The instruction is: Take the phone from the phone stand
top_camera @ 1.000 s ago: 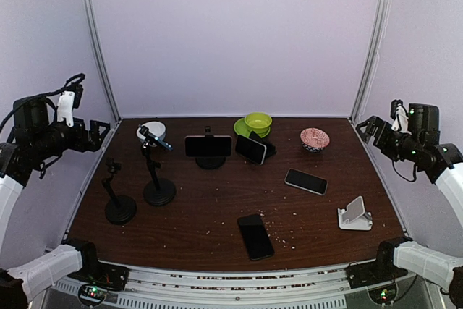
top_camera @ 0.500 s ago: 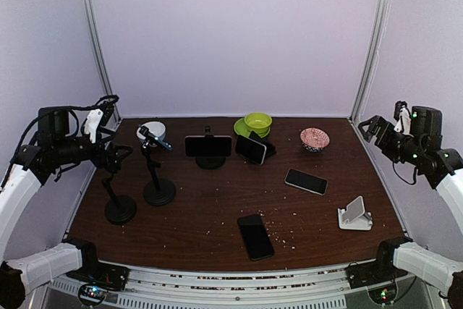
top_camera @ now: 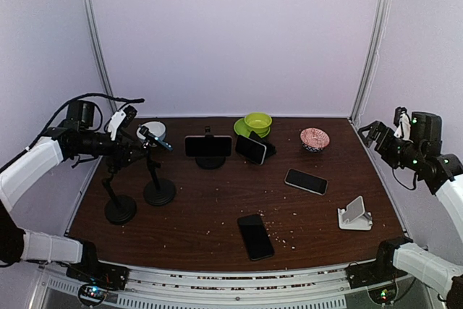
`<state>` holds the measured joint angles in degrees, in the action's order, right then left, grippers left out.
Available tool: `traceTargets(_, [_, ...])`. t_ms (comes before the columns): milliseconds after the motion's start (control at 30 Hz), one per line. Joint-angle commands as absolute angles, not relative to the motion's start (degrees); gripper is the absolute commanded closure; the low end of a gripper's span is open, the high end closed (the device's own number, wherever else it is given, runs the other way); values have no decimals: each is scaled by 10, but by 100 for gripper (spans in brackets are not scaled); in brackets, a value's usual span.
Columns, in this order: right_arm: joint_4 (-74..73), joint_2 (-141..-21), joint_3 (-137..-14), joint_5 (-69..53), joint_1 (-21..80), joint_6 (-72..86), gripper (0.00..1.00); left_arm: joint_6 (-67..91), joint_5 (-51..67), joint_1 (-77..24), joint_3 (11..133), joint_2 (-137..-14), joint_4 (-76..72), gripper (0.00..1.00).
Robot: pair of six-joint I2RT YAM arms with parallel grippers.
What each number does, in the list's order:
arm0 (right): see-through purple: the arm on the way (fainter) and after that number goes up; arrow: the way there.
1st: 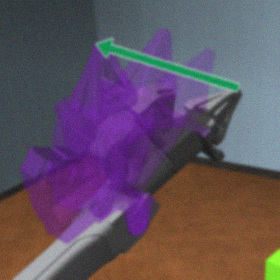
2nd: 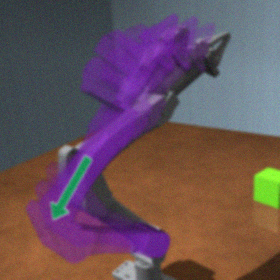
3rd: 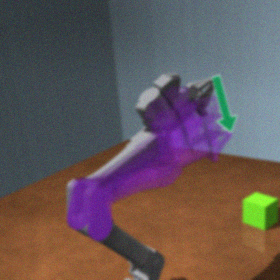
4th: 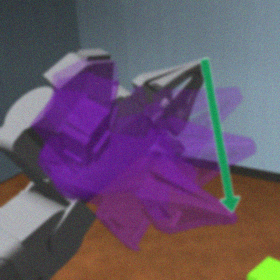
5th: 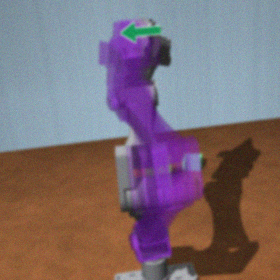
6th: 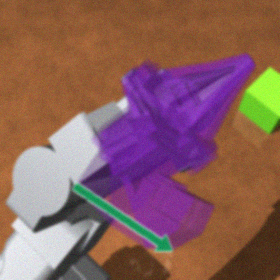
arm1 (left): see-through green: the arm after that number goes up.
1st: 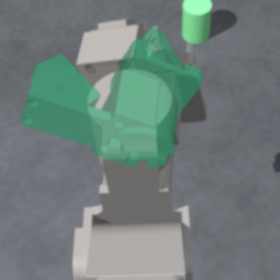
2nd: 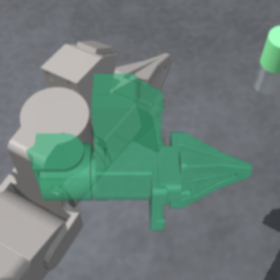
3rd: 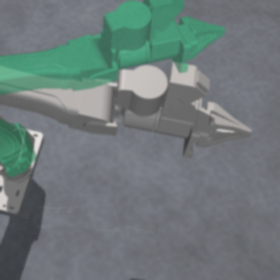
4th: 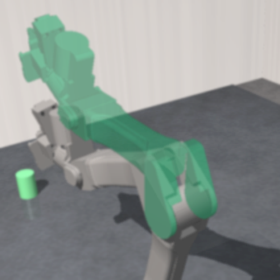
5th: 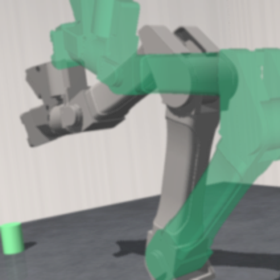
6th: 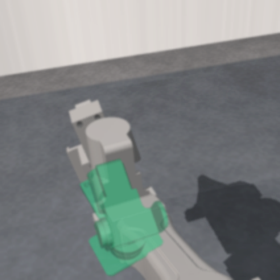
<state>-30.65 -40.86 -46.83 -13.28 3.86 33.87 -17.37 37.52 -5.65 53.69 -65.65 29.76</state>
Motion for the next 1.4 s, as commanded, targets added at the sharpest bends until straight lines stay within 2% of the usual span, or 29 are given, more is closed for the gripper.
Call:
traceTargets(0, [-303,-424,-469,-143,41,339,0,-166,430,-53,592,-705,272,28])
traceTargets(433, [-301,-442,-473,-148,41,331,1,-180,462,-53,669,-806,329,43])
traceTargets(733, [-285,-456,-468,-156,41,331,0,-171,473,-54,691,-833,355,42])
traceTargets(833, [-280,-466,-472,-161,41,330,0,-151,477,-55,695,-840,351,45])
traceTargets(967, [-273,-478,-475,-166,41,328,0,-123,481,-61,694,-846,330,56])
traceTargets(1133, [-266,-486,-475,-172,41,320,0,-83,475,-77,693,-842,296,77])
traceTargets(1367, [-260,-487,-473,-182,41,314,0,-45,473,-90,693,-816,283,85])
